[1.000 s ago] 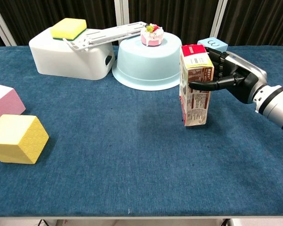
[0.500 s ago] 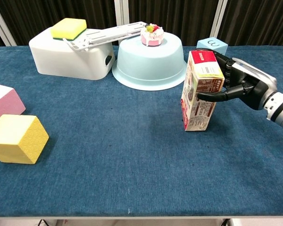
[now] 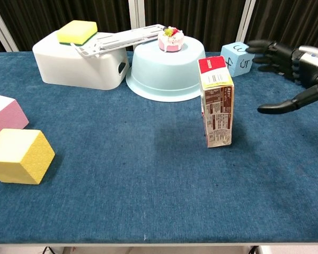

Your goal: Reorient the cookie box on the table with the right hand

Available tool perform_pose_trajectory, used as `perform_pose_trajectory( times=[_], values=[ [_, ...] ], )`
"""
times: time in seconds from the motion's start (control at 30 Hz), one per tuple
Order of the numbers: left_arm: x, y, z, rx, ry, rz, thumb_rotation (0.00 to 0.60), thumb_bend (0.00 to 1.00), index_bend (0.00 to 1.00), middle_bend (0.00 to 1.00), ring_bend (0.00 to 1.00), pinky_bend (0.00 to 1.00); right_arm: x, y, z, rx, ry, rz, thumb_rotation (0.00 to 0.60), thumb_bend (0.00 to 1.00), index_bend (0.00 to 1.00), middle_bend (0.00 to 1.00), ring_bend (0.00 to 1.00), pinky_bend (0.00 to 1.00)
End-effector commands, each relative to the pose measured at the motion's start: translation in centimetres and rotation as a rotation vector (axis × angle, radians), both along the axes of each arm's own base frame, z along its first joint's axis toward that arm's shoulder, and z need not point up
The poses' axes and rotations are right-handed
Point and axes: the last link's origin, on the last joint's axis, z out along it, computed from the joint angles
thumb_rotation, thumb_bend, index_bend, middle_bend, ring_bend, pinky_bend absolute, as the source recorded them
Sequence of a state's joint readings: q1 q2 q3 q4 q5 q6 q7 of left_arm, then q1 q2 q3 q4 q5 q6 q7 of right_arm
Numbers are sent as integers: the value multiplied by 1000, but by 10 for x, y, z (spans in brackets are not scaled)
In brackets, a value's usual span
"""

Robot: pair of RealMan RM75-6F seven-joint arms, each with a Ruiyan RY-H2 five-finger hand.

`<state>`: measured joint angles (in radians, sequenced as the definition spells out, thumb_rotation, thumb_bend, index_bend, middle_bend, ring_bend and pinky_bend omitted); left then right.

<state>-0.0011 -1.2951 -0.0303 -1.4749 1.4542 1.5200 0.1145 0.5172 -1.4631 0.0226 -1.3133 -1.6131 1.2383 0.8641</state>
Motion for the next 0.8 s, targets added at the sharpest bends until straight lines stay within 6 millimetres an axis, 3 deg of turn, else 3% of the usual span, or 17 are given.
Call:
perform_pose_trajectory(
  times=[0.03, 0.17, 0.4, 0.57, 0.8],
  values=[
    [1, 0, 0, 1, 0, -2, 600, 132, 0, 0, 0, 0, 23, 6, 41, -35, 95, -19, 600, 0, 0, 0, 0, 0],
    [3, 0, 1, 3, 2, -10, 600, 132, 0, 0, 0, 0, 51, 2, 52, -44, 159, -4, 600, 0, 0, 0, 0, 0],
    [3, -1, 5, 3, 14, -9, 600, 132, 0, 0, 0, 0, 95, -5, 49, 26, 372, 30, 600, 0, 0, 0, 0, 0],
    [5, 0, 5, 0, 13, -13, 600, 132, 0, 0, 0, 0, 125, -9, 38, 61, 534, 53, 600, 0, 0, 0, 0, 0],
    [0, -3, 5, -4, 13, 6, 600, 132, 0, 0, 0, 0, 147, -15, 18, 65, 696, 26, 600, 0, 0, 0, 0, 0]
  ],
)
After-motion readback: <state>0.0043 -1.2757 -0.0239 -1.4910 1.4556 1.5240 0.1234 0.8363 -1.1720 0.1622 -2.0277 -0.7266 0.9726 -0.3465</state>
